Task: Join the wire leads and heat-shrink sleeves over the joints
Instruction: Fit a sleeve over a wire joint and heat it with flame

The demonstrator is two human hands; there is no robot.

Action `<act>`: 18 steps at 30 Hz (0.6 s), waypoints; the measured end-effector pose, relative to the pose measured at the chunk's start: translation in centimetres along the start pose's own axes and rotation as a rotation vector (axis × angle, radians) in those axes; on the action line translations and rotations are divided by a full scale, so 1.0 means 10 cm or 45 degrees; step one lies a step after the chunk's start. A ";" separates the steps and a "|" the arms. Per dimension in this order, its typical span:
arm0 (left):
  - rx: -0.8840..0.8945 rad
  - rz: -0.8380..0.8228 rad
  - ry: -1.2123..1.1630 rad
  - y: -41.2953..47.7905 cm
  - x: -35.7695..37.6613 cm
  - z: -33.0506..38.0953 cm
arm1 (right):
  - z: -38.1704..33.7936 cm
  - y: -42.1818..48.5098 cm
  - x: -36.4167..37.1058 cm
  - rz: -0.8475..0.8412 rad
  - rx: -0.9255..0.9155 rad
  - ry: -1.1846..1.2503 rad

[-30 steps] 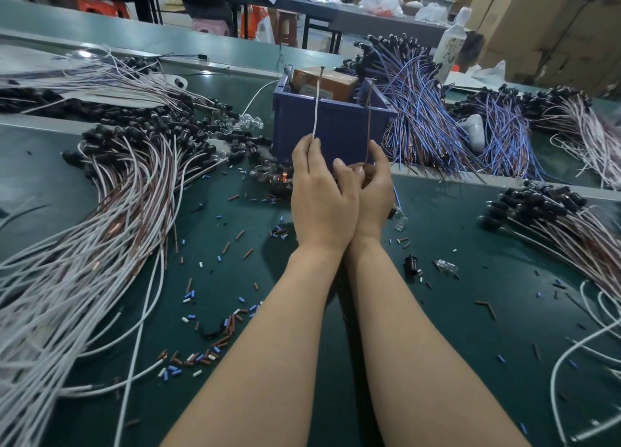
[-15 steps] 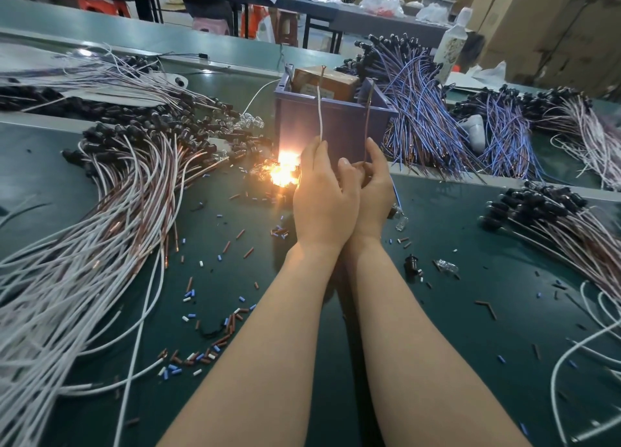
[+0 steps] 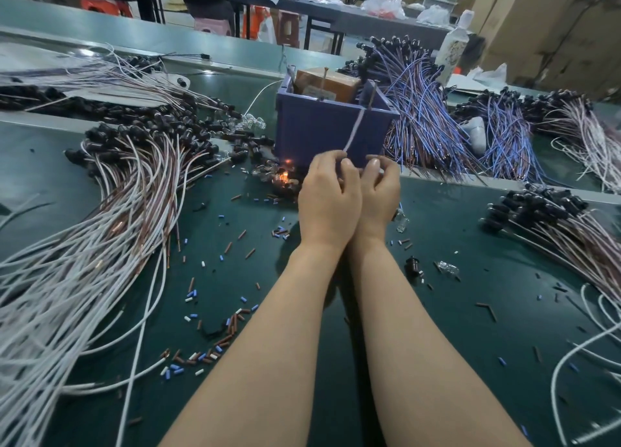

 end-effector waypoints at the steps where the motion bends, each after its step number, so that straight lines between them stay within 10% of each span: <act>1: -0.023 0.019 -0.030 0.00 -0.02 0.00 | 0.02 0.01 -0.02 0.032 0.069 0.058; 6: -0.373 0.133 -0.163 0.04 -0.14 -0.14 | 0.08 -0.06 0.05 -0.228 0.552 0.256; 12: -0.459 0.006 0.158 0.08 -0.19 -0.25 | -0.09 -0.01 0.12 -0.624 -0.063 -0.851; 18: -0.421 -0.162 0.381 0.08 -0.21 -0.24 | -0.05 -0.08 0.16 -0.715 -0.120 -1.196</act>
Point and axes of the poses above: each hand's wrist, its own y-axis towards the middle knuckle, its own x-axis out of the palm, z = x × y, the point moved 6 cm from there along y, towards the middle knuckle, and after that the axes turned 13 degrees about z, right-handed, at the moved point
